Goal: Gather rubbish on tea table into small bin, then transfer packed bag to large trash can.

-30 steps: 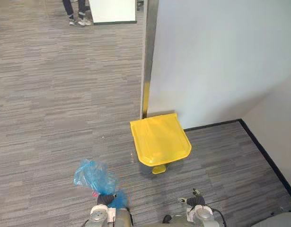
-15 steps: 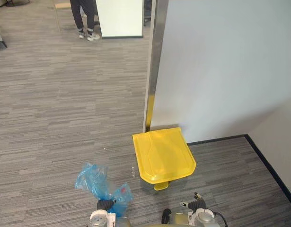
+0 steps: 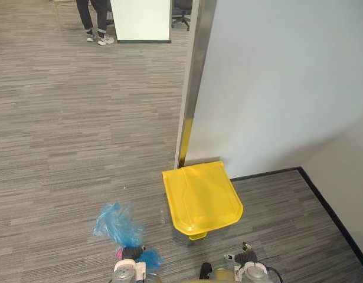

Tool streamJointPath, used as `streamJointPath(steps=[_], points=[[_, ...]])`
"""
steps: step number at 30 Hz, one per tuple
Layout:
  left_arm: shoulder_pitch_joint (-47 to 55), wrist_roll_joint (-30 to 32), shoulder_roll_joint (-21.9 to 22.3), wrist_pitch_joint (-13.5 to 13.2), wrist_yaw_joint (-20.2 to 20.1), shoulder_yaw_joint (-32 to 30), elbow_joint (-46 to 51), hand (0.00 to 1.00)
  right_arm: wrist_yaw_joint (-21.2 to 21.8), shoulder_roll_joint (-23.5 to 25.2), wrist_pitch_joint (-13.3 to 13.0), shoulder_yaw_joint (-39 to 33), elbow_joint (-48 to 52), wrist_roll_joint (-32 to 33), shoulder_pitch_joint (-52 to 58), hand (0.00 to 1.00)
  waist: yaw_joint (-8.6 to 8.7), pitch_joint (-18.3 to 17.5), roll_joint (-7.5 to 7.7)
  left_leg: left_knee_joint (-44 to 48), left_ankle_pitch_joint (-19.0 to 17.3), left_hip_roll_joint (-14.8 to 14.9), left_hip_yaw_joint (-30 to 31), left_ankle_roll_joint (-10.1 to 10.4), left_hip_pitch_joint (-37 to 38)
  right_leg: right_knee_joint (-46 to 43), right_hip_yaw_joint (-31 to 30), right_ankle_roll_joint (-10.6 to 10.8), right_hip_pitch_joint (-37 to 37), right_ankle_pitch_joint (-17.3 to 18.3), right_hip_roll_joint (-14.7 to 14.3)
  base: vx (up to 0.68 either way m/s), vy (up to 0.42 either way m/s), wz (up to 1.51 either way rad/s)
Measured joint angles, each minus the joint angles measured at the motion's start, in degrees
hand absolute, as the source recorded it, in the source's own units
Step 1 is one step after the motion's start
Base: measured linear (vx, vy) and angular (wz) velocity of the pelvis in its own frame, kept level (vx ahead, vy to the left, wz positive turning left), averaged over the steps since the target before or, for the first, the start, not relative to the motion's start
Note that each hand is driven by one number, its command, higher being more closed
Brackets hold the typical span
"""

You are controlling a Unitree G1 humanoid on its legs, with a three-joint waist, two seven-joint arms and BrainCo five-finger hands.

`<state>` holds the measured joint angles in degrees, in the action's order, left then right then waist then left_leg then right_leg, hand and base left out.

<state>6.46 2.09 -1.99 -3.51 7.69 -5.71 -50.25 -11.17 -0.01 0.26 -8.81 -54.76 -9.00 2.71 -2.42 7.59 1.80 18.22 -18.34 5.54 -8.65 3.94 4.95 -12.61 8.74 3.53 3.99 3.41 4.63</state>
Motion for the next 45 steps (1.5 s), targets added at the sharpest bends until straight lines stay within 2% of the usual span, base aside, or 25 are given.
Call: streamJointPath(steps=[3, 6, 8, 10, 12, 13, 14, 15, 16, 17, 20, 21, 22, 23, 24, 25, 28, 31, 35, 38, 40, 44, 45], points=[[0.22, 0.00, -0.03, 0.01, -0.01, 0.02, 0.02, 1.00, -0.02, -0.11, 0.02, 0.01, -0.01, -0.02, -0.02, 0.00, -0.49, 0.33, -0.42, 1.23, -1.20, 0.17, 0.14, -0.96, -0.16, -2.10, 0.05, 0.02, 0.81, 0.54, 0.20, -0.06, 0.003, -0.04], [0.34, 0.00, -0.21, 0.01, -0.02, 0.01, 0.04, 1.00, -0.03, -0.18, 0.00, 0.00, 0.09, -0.02, 0.04, 0.00, -0.69, 0.75, -0.42, 4.11, -3.28, -0.53, 1.44, -1.72, -0.99, -7.64, 0.39, 0.53, 2.84, 3.20, 1.77, -0.10, 0.014, 0.08], [0.10, -0.06, -0.41, 0.03, 0.01, -0.01, 0.08, 1.00, -0.01, -0.55, -0.03, -0.65, 0.70, 0.01, -0.36, 0.00, -0.49, 1.33, -0.63, 4.56, -4.83, -0.92, 2.92, -3.47, -0.36, -14.77, 3.08, 1.57, 6.07, 5.03, 3.92, -0.11, 0.002, 0.24], [-0.30, -0.09, -0.47, -0.02, 0.02, 0.02, 0.10, 1.00, 0.04, -0.39, 0.13, -1.20, 1.34, -0.06, -0.53, 0.00, -0.92, 1.75, -0.53, 5.52, -5.77, 0.17, 3.07, -3.40, 0.22, -13.91, 5.06, 1.01, 8.74, 4.98, 4.02, -0.04, -0.038, 0.12], [-0.44, -0.09, -0.98, -0.08, 0.04, 0.06, 0.13, 1.00, -0.09, -0.04, 0.11, -1.13, 1.62, -0.06, -0.98, 0.00, -0.91, 2.28, 0.09, 7.06, -6.86, 0.99, 2.74, -2.31, 0.38, -6.37, 5.48, 0.95, 10.70, 1.11, 3.01, 0.04, -0.088, 0.01], [-0.99, -0.14, -1.77, -0.06, 0.04, 0.10, -0.02, 1.00, -0.17, 0.33, 0.12, -0.97, 1.53, -0.04, -1.38, 0.00, -0.82, 3.34, 1.18, 9.36, -8.19, 0.83, 2.80, -0.39, 1.18, -2.30, 6.07, 1.31, 9.90, -4.21, 3.51, 0.12, -0.121, -0.12], [-1.51, -0.05, -1.85, -0.02, 0.15, 0.16, -0.28, 1.00, -0.23, 0.09, 0.36, -0.70, 1.15, -0.10, -1.61, 0.00, -0.99, 3.75, 0.86, 10.82, -9.38, 1.33, 3.01, 0.53, 1.35, -2.97, 5.90, 0.15, 10.05, -8.54, 2.92, 0.15, -0.123, -0.14], [-1.74, -0.05, -1.82, -0.04, 0.17, 0.18, -0.34, 1.00, -0.22, 0.04, 0.34, -0.42, 1.19, -0.09, -1.80, 0.00, -1.07, 3.95, 0.92, 10.79, -9.45, 1.71, 3.10, 0.66, 1.49, -3.73, 5.88, -0.30, 10.20, -8.36, 2.62, 0.16, -0.112, -0.12], [-2.59, 0.00, -1.56, -0.03, 0.37, 0.26, -0.54, 1.00, -0.34, 0.04, 0.28, -0.36, 1.52, -0.10, -3.02, 0.00, -0.85, 5.81, 0.55, 9.76, -9.45, 1.92, 3.66, 0.70, 2.66, -5.58, 5.87, -1.72, 10.24, -7.23, 2.35, 0.16, -0.131, 0.03], [-3.43, 0.03, -1.46, -0.03, 0.55, 0.50, -0.55, 1.00, -0.40, -0.10, 0.22, -0.46, 1.74, -0.10, -3.84, 0.00, -0.78, 7.31, 0.04, 8.72, -9.45, 1.90, 4.60, 0.70, 3.49, -7.63, 5.95, -2.24, 10.49, -5.63, 2.31, 0.12, -0.111, 0.07], [-3.98, 0.02, -0.80, -0.06, 0.82, 0.41, -0.42, 1.00, -0.42, -0.31, 0.30, -0.55, 2.06, -0.18, -3.98, 0.00, -0.96, 7.33, -0.05, 8.13, -9.46, 2.02, 6.43, 0.67, 3.30, -10.88, 6.00, -2.40, 11.96, -2.53, 2.27, 0.09, -0.086, 0.20], [-4.09, 0.03, -0.47, -0.05, 0.83, -0.04, -0.42, 1.00, -0.42, -0.28, 0.29, -0.63, 2.15, -0.21, -3.89, 0.00, -1.01, 7.33, -0.04, 8.11, -9.59, 2.39, 8.16, 0.48, 3.29, -12.51, 5.20, -2.10, 12.09, -0.61, 1.56, 0.09, -0.095, 0.53], [-4.07, 0.03, -0.50, -0.05, 0.81, -0.08, -0.38, 1.00, -0.40, -0.06, 0.29, -0.81, 2.18, -0.26, -3.75, 0.00, -1.07, 7.28, 0.04, 8.39, -10.02, 3.03, 10.24, 0.97, 3.07, -14.43, 2.37, -1.89, 12.37, 1.73, -0.42, 0.09, -0.095, 0.61], [-4.09, 0.03, -0.57, -0.05, 0.80, -0.08, -0.32, 1.00, -0.39, 0.06, 0.25, -0.97, 2.24, -0.26, -3.68, 0.00, -1.05, 7.23, 0.13, 8.90, -10.20, 3.16, 11.18, 1.09, 2.66, -15.17, 1.48, -1.75, 12.65, 2.56, -0.93, 0.08, -0.146, 0.89], [-4.17, 0.03, -0.70, -0.06, 0.81, -0.13, 0.14, 1.00, -0.31, 0.27, 0.13, -1.29, 2.35, -0.09, -3.39, 0.00, -1.07, 7.00, 0.50, 11.30, -11.20, 3.56, 14.07, 1.54, 0.49, -17.86, 0.04, -1.99, 13.78, 4.95, -2.09, 0.10, -0.160, 0.91], [-4.93, 0.03, -0.83, -0.04, 0.81, -0.14, 0.22, 1.00, -0.26, 0.26, 0.13, -1.21, 2.43, -0.07, -3.25, 0.00, -1.49, 6.90, 0.75, 13.99, -12.33, 4.02, 16.32, 2.12, -1.67, -20.32, 1.11, -1.86, 14.95, 6.60, -2.07, 0.13, -0.184, 0.89], [-5.56, 0.02, -1.66, 0.06, 0.99, -0.10, 0.22, 1.00, -0.23, 0.18, 0.20, -1.24, 3.36, 0.14, -3.26, 0.00, -2.37, 7.11, 0.47, 19.15, -13.90, 5.85, 20.99, 3.08, -7.15, -24.07, 5.05, -3.02, 16.89, 8.81, -1.78, 0.16, -0.109, 0.69], [-5.85, 0.05, -1.78, 0.10, 1.08, -0.12, 1.49, 1.00, -0.25, 0.17, 0.36, -1.24, 4.32, 0.18, -3.04, 0.00, -2.81, 7.40, -0.06, 18.77, -13.81, 7.67, 22.72, 3.22, -8.34, -23.93, 5.77, -3.11, 16.88, 8.94, -2.91, 0.16, -0.092, 0.40], [-5.79, 0.06, -1.67, 0.16, 1.06, -0.01, 2.56, 1.00, -0.32, 0.20, 0.25, -1.24, 4.85, 0.97, -2.66, 0.00, -2.96, 7.44, -0.19, 18.68, -13.43, 8.45, 21.93, 3.85, -8.51, -23.19, 5.06, -3.14, 16.80, 8.92, -3.70, 0.05, -0.033, -0.04], [-4.64, 0.06, -1.47, 0.29, 1.05, -0.03, 2.76, 1.00, -0.33, 0.41, 0.24, -1.22, 5.35, 1.23, -1.61, 0.00, -2.94, 7.25, -0.10, 15.93, -12.40, 7.80, 19.20, 4.97, -3.56, -22.10, 2.94, -3.22, 13.61, 8.80, -3.56, 0.00, -0.005, -0.14], [-3.99, 0.03, -1.52, 0.25, 1.06, -0.03, 2.77, 1.00, -0.33, 0.53, 0.26, -1.17, 5.28, 1.19, -1.27, 0.00, -2.94, 6.96, 0.16, 14.81, -11.89, 6.99, 17.39, 4.74, -1.41, -21.90, 1.46, -3.13, 12.61, 8.30, -3.17, -0.08, 0.002, -0.27], [-3.80, -0.02, -1.60, 0.23, 1.01, 0.15, 2.76, 1.00, -0.30, 0.47, 0.23, -1.07, 5.19, 1.18, -0.65, 0.00, -2.67, 6.58, 0.79, 13.57, -10.61, 5.19, 16.42, 4.42, -0.87, -20.26, 1.02, -2.42, 11.80, 5.85, -1.56, -0.14, 0.009, 0.00], [-4.00, -0.02, -1.63, 0.19, 1.01, 0.15, 2.76, 1.00, -0.20, 0.55, 0.23, -1.07, 5.08, 1.11, 0.15, 0.00, -2.63, 5.93, 1.58, 12.88, -9.45, 4.50, 16.36, 3.72, -1.17, -18.74, 0.82, -1.70, 11.77, 3.57, -0.89, -0.23, 0.039, 0.11]])
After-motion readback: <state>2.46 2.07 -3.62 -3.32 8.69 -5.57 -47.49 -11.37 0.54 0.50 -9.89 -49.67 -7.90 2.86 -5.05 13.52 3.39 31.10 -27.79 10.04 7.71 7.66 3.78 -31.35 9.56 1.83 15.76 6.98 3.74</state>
